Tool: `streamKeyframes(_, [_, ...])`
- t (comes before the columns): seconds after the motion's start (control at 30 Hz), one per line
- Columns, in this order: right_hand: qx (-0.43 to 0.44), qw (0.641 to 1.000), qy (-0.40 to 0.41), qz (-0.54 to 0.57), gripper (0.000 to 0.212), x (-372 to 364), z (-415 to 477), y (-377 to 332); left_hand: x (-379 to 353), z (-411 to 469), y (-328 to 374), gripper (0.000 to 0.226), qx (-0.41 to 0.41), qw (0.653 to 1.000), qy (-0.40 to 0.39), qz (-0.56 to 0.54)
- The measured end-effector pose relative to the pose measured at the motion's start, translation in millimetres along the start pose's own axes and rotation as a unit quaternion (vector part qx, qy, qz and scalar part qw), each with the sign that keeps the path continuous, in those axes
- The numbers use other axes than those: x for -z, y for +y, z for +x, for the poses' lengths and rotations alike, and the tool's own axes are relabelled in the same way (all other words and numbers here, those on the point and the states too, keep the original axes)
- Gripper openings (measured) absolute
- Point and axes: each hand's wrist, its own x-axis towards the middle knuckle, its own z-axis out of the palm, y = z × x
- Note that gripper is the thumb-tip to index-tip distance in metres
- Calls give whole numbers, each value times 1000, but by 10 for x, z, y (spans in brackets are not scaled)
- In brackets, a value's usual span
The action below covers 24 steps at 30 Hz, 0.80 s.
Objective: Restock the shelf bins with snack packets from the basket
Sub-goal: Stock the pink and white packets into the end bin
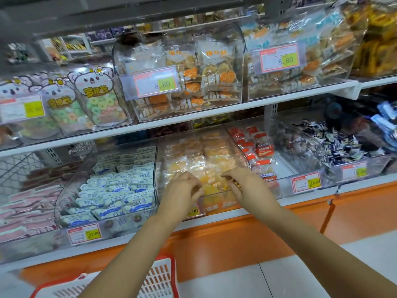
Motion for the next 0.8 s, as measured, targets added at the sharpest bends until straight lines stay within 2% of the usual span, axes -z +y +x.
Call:
streamKeyframes(0.17, [-63,997,-22,-29,28,-12,263,-46,56,160,121,28,-20,998,-50,11])
streamKeyframes(0.33, [-46,997,-52,-40,22,-9,206,82,115,332,176,21,-19,986,-160,39])
streamKeyframes(0.6, [-22,993,-67,-91,31,-30,207,132,234,622,263,10,-74,959,-240,130])
streamKeyframes(0.7, [-15,993,-65,-93,33,-48,206,84,140,578,214,9,-91,964,-214,131])
streamKeyframes(0.8, [-34,999,-8,-2,34,89,146,81,95,442,162,22,-96,979,-157,88])
